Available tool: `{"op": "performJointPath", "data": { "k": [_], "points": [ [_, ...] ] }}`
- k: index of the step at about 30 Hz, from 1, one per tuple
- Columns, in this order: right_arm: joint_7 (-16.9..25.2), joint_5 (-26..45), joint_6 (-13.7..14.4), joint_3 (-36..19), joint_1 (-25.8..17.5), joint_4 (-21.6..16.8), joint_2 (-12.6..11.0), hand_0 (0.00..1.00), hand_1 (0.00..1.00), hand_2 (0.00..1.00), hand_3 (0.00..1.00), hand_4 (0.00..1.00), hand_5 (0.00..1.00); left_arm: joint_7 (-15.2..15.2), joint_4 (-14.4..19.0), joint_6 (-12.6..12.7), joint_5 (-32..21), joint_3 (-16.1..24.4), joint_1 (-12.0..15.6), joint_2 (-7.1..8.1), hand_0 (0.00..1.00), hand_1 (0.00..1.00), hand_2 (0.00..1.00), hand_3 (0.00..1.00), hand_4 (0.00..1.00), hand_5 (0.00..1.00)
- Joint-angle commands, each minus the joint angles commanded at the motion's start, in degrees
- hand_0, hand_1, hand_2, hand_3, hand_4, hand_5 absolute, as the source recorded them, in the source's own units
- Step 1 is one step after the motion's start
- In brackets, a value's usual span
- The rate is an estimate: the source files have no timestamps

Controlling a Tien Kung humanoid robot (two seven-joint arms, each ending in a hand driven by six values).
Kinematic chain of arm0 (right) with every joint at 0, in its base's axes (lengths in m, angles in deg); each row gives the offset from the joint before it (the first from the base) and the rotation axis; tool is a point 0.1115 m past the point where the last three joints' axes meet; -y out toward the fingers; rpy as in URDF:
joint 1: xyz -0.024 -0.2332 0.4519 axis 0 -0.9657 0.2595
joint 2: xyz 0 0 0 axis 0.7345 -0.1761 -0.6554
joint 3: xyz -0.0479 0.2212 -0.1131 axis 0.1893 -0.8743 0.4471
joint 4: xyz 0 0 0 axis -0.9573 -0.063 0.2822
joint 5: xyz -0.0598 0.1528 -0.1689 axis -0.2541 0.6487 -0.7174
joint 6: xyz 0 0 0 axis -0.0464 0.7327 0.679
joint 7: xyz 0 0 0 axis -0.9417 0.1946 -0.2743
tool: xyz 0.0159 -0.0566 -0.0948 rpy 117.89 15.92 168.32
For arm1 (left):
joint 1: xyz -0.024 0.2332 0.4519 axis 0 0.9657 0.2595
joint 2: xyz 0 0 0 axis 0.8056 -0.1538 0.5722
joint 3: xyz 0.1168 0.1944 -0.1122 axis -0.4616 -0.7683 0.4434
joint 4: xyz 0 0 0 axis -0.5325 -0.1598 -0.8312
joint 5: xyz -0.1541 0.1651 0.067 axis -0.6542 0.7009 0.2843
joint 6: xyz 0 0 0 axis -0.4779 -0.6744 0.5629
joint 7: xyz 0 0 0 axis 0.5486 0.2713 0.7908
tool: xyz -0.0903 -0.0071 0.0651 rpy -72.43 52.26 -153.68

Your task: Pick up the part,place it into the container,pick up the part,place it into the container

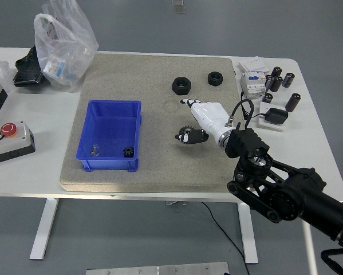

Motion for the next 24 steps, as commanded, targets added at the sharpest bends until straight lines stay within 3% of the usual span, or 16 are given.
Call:
{"op": "performJointPath", "data": {
  "k": [8,9,14,15,20,21,24],
  "points": [
    [-0.7,0.3,-1.3,2.0,0.3,1.7,0.4,0.304,0.624,0.886,0.922,0.984,0.504,0.0,0.0,0.0,0.0,-0.1,-0.1,-0.01,0.655,0.591,0.592,0.687,0.652,0.233],
    [-0.8,0.4,-1.3,2.1,0.3,1.9,0.5,0.302,0.568,0.738,0.833,0.806,0.312,0.0,0.0,0.0,0.0,-0.1,-0.1,-0.02,0.655,0.591,0.592,0.687,0.652,0.234],
    [-0.2,1.5,0.4,3.2,0.7,3.4,0.8,0.302,0.568,0.738,0.833,0.806,0.312,-0.1,0.0,-0.1,0.1,0.0,0.0,-0.04,0.655,0.591,0.592,0.687,0.652,0.234],
    [0.0,1.6,0.8,3.5,0.9,3.8,0.9,0.278,0.479,0.567,0.642,0.567,0.258,-0.1,0.0,-0.1,0.1,0.0,0.0,-0.04,0.655,0.592,0.592,0.686,0.651,0.236],
    [0.8,1.3,1.7,5.2,1.9,5.3,2.0,0.278,0.479,0.567,0.642,0.567,0.258,0.0,0.0,-0.1,-0.1,-0.3,-0.2,0.01,0.655,0.592,0.592,0.686,0.651,0.236],
    [0.8,1.2,1.7,5.4,1.9,5.6,2.2,0.251,0.448,0.447,0.539,0.550,0.100,0.0,0.0,-0.1,-0.2,-0.4,-0.2,0.01,0.655,0.591,0.592,0.686,0.652,0.235],
    [0.9,1.0,1.8,5.8,2.0,6.2,2.3,0.251,0.448,0.447,0.539,0.550,0.100,0.1,0.0,-0.1,-0.3,-0.6,-0.3,0.01,0.655,0.591,0.592,0.686,0.652,0.235]
  ]
}}
